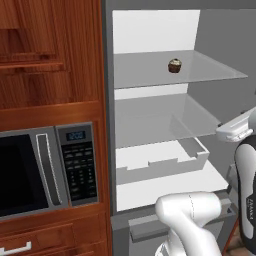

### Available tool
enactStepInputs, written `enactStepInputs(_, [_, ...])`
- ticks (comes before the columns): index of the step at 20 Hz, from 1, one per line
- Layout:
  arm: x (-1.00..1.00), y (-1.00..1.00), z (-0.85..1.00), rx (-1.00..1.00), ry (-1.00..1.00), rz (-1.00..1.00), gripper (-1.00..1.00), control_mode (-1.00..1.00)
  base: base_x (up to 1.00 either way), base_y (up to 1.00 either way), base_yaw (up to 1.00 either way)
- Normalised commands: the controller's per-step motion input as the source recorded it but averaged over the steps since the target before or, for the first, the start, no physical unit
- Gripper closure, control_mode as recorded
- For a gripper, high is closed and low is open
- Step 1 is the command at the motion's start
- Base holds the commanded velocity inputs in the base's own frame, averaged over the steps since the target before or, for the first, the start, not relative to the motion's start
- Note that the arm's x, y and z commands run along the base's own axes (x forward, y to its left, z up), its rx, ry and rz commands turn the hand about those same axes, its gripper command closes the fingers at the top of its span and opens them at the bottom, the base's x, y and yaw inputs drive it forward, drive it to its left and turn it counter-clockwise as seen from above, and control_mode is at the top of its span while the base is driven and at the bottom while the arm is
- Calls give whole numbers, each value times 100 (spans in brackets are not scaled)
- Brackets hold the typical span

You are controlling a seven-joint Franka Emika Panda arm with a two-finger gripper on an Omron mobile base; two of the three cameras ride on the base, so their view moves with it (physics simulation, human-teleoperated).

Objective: Take the cupcakes from the fridge and place them on the empty tray on the dining counter.

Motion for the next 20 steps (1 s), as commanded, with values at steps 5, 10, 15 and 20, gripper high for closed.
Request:
enactStepInputs(5, [0,0,0,0,0,0,-100,100,33,6,0])
enactStepInputs(10, [0,0,0,0,0,0,-100,100,21,13,0])
enactStepInputs(15, [12,19,-1,0,1,-1,-100,-100,9,9,0])
enactStepInputs(20, [3,32,7,0,0,0,-100,-100,0,0,0])
